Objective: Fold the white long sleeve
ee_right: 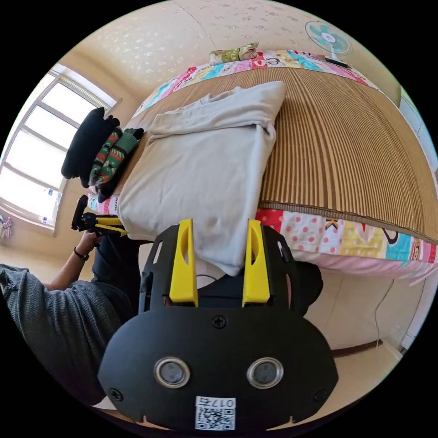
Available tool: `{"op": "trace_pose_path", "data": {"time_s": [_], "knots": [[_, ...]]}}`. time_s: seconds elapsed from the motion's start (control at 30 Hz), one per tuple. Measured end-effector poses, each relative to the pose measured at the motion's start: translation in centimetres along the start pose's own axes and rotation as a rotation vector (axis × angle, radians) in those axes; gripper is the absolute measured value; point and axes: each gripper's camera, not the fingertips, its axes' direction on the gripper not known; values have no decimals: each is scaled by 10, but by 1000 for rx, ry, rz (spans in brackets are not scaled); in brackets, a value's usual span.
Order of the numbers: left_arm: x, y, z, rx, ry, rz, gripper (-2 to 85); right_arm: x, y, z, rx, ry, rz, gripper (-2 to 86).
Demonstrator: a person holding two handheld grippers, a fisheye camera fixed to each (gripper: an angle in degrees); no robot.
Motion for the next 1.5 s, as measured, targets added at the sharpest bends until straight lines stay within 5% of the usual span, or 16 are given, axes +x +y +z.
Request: {"op": "trace_pose_path", "data": {"time_s": [0.23,0.37,0.53,0.7,0.87,1.2,1.37,1.5], "knots": [[11,1,-5,-5,128,206,17,-11,4,72,-219,44,-3,155],[-6,14,-50,157,372,231,5,-34,-4,92,-281,23,-80,51],[-56,25,-126,525,564,105,8,-31,-34,11,76,-343,-112,39],[-111,-9,-151,658,495,-137,38,-3,-72,-28,329,-268,-4,57],[-148,-24,-116,774,581,-332,139,27,-86,15,339,-307,280,139],[-91,-69,-81,555,150,-291,160,-40,-64,57,326,-78,83,134],[-50,-164,-77,470,-57,-167,168,-106,-104,57,270,131,-219,131],[-46,-217,-45,333,-136,-147,161,-161,-138,82,49,415,-543,161]]}}
